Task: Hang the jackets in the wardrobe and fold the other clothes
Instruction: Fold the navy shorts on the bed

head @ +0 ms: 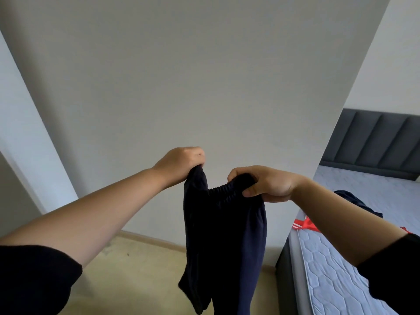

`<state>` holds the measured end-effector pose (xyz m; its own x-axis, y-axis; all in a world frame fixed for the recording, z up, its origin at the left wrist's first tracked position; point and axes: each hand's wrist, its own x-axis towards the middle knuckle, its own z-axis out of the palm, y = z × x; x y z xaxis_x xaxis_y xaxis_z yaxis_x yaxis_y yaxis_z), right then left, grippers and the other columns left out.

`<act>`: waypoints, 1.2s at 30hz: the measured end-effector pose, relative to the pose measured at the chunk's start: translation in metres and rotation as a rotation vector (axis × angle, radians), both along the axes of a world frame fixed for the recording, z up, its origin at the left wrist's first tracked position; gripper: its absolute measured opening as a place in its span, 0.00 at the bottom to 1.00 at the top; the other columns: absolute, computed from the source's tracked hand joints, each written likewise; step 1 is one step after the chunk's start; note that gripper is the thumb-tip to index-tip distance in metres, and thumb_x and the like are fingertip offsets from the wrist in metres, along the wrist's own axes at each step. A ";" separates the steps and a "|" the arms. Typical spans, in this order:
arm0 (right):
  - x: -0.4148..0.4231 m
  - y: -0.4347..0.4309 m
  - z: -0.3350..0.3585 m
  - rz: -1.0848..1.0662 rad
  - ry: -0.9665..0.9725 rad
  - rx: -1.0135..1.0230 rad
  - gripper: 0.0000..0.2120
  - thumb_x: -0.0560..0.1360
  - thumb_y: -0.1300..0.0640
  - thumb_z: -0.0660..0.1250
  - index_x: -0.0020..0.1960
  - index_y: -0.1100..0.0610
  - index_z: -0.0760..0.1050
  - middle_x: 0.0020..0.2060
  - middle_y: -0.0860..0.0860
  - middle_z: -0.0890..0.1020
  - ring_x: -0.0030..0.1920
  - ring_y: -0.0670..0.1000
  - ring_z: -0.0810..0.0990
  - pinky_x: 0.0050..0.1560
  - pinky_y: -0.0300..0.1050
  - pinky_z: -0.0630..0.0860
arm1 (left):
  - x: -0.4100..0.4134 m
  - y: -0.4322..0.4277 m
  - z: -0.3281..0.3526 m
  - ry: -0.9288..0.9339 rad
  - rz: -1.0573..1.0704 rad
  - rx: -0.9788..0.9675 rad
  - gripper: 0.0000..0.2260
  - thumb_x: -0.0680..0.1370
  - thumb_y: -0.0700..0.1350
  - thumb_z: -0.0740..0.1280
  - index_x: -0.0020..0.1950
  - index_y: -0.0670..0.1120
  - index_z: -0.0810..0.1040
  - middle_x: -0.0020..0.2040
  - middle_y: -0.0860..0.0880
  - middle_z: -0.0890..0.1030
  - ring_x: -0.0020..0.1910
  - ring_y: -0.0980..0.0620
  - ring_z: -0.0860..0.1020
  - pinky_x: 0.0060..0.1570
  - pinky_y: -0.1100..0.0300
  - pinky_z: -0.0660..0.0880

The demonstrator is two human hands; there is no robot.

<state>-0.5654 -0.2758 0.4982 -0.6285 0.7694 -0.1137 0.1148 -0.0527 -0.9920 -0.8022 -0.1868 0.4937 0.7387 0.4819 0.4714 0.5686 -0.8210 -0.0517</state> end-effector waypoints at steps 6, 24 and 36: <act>-0.001 0.013 -0.015 -0.431 -0.025 0.140 0.16 0.70 0.79 0.62 0.49 0.64 0.78 0.48 0.50 0.81 0.49 0.48 0.81 0.51 0.40 0.77 | 0.026 -0.019 0.011 -0.392 -0.100 -0.336 0.08 0.73 0.35 0.67 0.38 0.46 0.82 0.45 0.55 0.77 0.42 0.57 0.74 0.43 0.65 0.68; -0.010 0.009 -0.037 -0.672 -0.084 0.235 0.10 0.70 0.72 0.69 0.39 0.57 0.80 0.35 0.48 0.82 0.38 0.45 0.80 0.40 0.33 0.76 | 0.032 -0.014 0.004 -0.146 0.085 -0.936 0.05 0.77 0.40 0.65 0.51 0.45 0.79 0.45 0.49 0.81 0.44 0.54 0.76 0.45 0.63 0.73; -0.004 0.010 -0.021 -0.544 -0.143 0.160 0.10 0.72 0.74 0.65 0.45 0.63 0.80 0.38 0.51 0.82 0.40 0.45 0.81 0.47 0.34 0.77 | 0.050 -0.016 0.026 0.372 0.125 -0.616 0.09 0.72 0.33 0.56 0.39 0.42 0.73 0.35 0.47 0.72 0.34 0.49 0.68 0.33 0.58 0.64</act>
<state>-0.5698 -0.2657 0.4777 -0.1248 0.9919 -0.0244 0.2467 0.0073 -0.9691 -0.7525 -0.2027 0.5194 0.7191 0.6701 -0.1838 0.6949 -0.6933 0.1908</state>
